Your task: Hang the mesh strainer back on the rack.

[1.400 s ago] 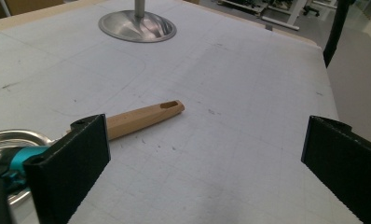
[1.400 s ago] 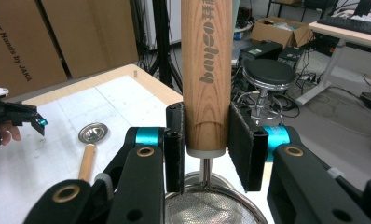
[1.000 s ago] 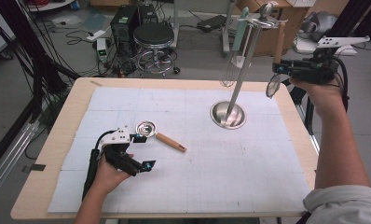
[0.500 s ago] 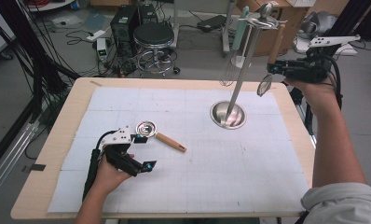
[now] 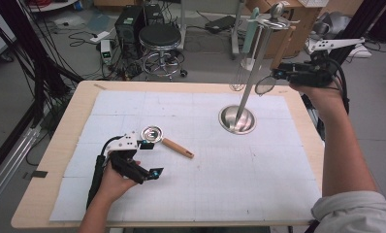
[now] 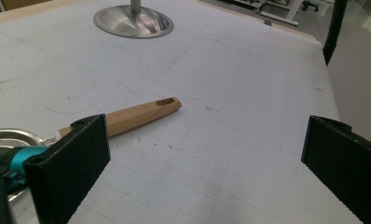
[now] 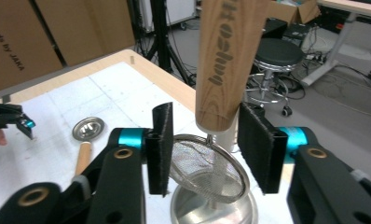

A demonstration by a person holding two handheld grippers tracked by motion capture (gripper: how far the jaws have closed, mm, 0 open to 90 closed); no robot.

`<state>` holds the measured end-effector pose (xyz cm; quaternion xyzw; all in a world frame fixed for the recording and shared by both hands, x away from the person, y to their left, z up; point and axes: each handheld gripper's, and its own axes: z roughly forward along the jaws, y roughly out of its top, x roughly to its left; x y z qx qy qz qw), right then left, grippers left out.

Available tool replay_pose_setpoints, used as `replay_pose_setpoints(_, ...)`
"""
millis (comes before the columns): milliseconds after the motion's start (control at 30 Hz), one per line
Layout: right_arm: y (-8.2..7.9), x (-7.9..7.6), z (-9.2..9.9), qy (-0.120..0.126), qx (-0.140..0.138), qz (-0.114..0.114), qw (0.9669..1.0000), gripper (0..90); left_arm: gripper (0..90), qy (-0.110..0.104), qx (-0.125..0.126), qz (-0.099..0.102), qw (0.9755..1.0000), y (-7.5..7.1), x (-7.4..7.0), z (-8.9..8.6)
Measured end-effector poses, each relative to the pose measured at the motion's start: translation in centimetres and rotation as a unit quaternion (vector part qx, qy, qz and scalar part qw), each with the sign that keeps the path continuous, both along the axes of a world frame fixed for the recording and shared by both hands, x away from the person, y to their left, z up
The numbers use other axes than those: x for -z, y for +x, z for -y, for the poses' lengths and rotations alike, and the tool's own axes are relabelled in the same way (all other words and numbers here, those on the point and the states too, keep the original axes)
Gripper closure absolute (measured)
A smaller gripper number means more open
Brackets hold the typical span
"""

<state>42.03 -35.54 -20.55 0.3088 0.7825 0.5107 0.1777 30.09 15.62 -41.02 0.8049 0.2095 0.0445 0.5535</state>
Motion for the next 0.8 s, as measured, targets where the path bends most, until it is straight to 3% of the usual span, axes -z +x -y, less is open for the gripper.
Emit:
replay_pose_setpoints(300, -1.4, 0.4, -1.3, -0.023, -0.024, 0.010, 0.9994, 49.4, 1.6, -0.005, -0.001, 0.002, 1.0000, -0.1, -0.1, 0.0)
replay_pose_setpoints(600, -2.8, 1.0, -2.5, -0.027, -0.049, 0.022, 0.9982, 49.3, 1.6, -0.003, 0.002, 0.002, 1.0000, -0.1, -0.2, 0.1)
replay_pose_setpoints(800, -3.6, 0.9, -3.5, -0.018, -0.087, 0.028, 0.9957, 48.6, 1.6, -0.003, 0.001, 0.004, 1.0000, -0.1, -0.2, 0.0)
